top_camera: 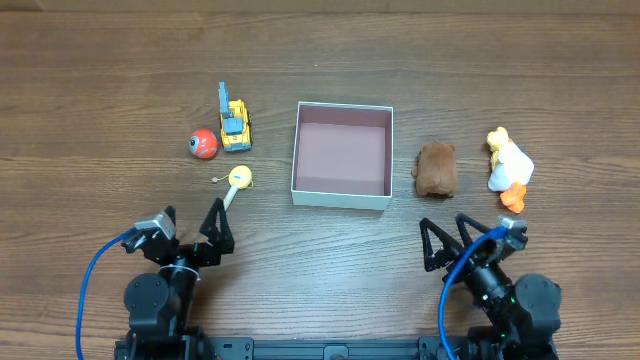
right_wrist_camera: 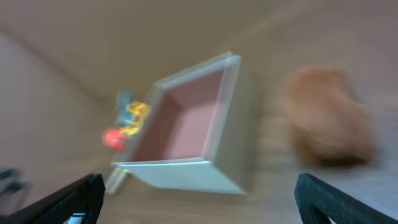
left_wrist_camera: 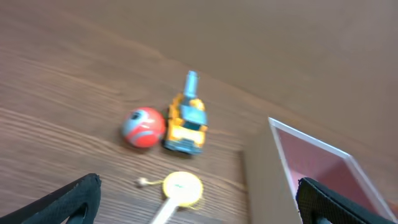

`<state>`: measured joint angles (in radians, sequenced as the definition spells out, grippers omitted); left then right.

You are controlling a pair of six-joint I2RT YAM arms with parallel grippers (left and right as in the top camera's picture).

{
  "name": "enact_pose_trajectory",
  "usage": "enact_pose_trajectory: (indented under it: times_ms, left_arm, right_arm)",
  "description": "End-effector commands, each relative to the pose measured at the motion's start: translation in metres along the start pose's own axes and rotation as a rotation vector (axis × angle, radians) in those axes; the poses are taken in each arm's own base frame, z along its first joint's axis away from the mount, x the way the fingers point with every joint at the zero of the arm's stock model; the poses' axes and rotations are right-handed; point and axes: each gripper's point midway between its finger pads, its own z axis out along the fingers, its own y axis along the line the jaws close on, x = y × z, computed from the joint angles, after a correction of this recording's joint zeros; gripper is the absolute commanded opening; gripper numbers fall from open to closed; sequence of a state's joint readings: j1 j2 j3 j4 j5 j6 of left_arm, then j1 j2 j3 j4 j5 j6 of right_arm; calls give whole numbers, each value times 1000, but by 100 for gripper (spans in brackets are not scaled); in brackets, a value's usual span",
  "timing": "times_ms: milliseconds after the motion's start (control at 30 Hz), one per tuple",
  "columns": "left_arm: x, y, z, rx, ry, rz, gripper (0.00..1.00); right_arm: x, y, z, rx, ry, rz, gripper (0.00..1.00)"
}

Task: Pack container
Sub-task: 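Raise both arms from rest toward the toys beside the box, then grasp the brown plush hamster with the right gripper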

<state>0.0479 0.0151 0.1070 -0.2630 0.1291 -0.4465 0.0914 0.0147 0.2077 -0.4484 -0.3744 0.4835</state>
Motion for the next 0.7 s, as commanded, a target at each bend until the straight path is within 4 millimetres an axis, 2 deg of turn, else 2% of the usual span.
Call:
enact_pose_trajectory:
  times_ms: [0,100,167,267,367,567,667]
  left_arm:
    - [-36,-37,-16,124,-45,18,100]
    - [-44,-41,-17,106,0,12,100]
    - [-44,-41,-14,78,59,22,100]
    - [-48,-41,-4,34,164,58,100]
    - [-57,-43,11,-3,258,66,100]
    - [-80,-49,50,-59,428,93,100]
    - [-85,-48,70,-79,503,114,100]
  right_arm:
    - [-20,44,-8,-198,-46,-15,100]
    - [-37,47,-10,-173,-91,-28,100]
    - [-41,47,-7,-151,-71,-71,100]
    - [-41,36,2,-59,13,-97,100]
    - [-45,25,14,33,113,-118,100]
    - [-74,21,43,168,351,-142,100]
    - [-92,7,57,307,461,-108,100]
